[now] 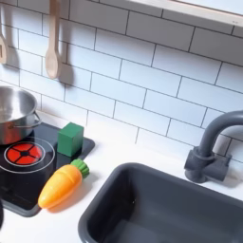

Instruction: Reach green block

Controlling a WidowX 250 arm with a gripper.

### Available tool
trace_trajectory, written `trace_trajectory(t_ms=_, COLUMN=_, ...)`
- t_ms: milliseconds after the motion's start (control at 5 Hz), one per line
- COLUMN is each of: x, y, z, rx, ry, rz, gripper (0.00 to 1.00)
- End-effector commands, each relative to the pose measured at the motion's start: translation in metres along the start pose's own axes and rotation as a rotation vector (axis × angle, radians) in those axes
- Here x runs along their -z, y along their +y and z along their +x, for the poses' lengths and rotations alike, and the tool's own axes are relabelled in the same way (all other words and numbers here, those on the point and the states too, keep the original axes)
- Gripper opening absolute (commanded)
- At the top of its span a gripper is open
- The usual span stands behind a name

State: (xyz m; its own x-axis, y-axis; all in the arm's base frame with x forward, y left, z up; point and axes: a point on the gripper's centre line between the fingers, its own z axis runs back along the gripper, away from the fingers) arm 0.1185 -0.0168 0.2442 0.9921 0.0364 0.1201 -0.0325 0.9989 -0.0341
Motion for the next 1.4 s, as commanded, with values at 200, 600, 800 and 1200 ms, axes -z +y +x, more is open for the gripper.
trace_trajectory(t_ms=200, x=0.000, y=-0.003, z=0.011, rx=-0.013, ry=-0.014, rz=-0.003, gripper=1.00)
trace_trajectory(t_ms=600, x=0.006, y=-0.002, z=0.031, rx=-0.022, ry=-0.006, rz=0.009, gripper=1.00)
trace_trajectory(t_ms=800, x=0.008, y=-0.001, z=0.046, rx=-0.017, ry=-0.019, rz=0.005, gripper=1.00)
trace_trajectory(t_ms=1200, x=0.012, y=0.000, z=0.076, rx=-0.035, ry=-0.036, rz=-0.001, gripper=1.00)
